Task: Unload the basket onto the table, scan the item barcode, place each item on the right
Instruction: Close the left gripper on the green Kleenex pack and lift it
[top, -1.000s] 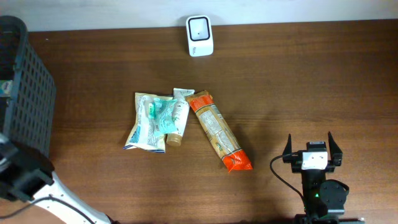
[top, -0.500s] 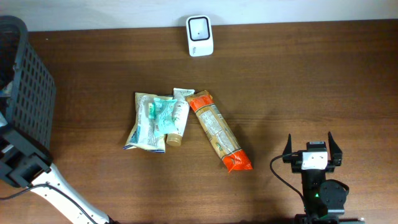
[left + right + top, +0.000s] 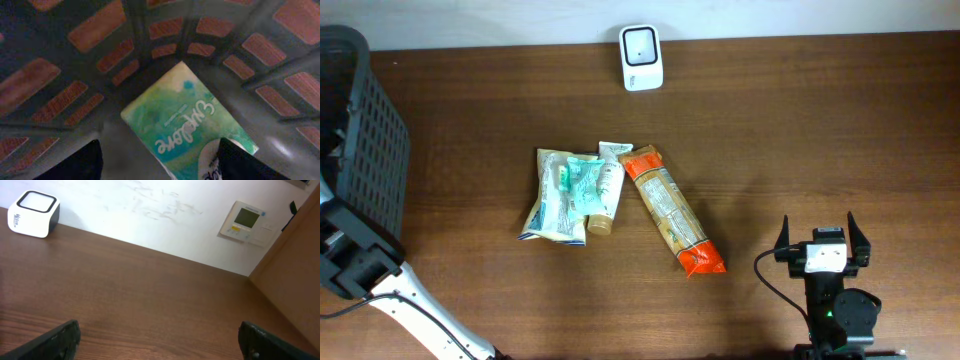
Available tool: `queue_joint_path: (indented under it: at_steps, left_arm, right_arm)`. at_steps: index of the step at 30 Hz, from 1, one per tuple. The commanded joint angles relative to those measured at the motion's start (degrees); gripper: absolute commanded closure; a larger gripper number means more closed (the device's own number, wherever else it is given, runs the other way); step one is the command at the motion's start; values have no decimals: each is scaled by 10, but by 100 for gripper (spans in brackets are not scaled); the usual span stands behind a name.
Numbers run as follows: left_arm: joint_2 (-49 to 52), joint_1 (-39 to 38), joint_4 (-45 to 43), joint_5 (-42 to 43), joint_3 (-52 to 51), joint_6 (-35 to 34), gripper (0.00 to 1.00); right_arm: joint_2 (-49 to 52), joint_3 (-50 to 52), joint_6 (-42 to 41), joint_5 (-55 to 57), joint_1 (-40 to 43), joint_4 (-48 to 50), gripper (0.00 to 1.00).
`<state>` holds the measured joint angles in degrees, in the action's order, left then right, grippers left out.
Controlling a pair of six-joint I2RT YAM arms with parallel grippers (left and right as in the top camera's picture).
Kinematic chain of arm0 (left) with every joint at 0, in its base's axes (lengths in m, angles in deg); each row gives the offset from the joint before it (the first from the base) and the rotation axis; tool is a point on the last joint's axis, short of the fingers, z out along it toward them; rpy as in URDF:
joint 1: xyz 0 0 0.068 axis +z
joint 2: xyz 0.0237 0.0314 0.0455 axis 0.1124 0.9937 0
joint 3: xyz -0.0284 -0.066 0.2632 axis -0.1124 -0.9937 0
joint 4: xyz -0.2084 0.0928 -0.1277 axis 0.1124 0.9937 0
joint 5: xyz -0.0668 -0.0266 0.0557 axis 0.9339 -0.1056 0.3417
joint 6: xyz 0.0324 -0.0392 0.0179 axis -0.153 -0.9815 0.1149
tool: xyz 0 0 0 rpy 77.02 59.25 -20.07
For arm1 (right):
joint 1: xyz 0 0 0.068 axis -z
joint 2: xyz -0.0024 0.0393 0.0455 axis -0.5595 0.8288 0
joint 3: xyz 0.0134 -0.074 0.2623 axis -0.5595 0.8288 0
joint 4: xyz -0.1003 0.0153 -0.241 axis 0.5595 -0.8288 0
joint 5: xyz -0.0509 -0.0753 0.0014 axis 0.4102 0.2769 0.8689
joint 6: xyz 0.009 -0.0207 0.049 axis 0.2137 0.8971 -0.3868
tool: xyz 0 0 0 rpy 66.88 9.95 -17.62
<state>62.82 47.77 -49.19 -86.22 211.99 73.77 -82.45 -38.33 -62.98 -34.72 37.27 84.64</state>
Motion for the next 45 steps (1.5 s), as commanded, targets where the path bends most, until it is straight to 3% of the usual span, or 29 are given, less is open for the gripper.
queue_joint_path:
  at_steps: [1,8,9,10,11,15,19,24,28,31,33,35,38,42,43,44,45]
  left_arm:
    - [50,0,21,5,-2,-2,24]
    - [88,0,46,11,-2,-2,22]
    - [90,0,47,11,-2,-2,26]
    - [91,0,48,11,-2,-2,73]
    - [91,0,48,12,-2,-2,100]
    - [87,4,59,73,13,-2,100]
    - [33,30,149,200,83,-2,100]
    - [-33,67,275,200,93,-1,100]
    - [-35,72,311,200,93,12,100]
    - [-35,72,310,200,93,11,56]
    - [-35,72,310,200,93,11,55]
    - [-35,72,309,196,93,11,31]
    - [-29,70,298,159,92,11,29]
    - [22,63,291,148,92,11,35]
    - [30,61,292,149,92,11,49]
    - [35,61,293,151,92,11,74]
    - [35,61,292,151,92,11,84]
  right_arm:
    - [-2,5,2,9,2,-1,1]
    - [-2,5,2,9,2,-1,1]
    - [-2,5,2,9,2,-1,1]
    - [-2,5,2,9,2,-1,1]
    - [-2,5,2,9,2,-1,1]
    - [-2,5,2,9,2,-1,1]
    - [-2,5,2,9,2,-1,1]
    - [-2,5,2,9,2,-1,1]
    - [-2,5,2,9,2,-1,1]
    - [-2,5,2,9,2,-1,1]
    - [-2,5,2,9,2,-1,1]
    - [-2,5,2,9,2,-1,1]
    - [-2,5,2,9,2,-1,1]
    - [-2,5,2,9,2,-1,1]
    - [-2,5,2,9,2,-1,1]
    - [-2,5,2,9,2,-1,1]
    - [-2,5,2,9,2,-1,1]
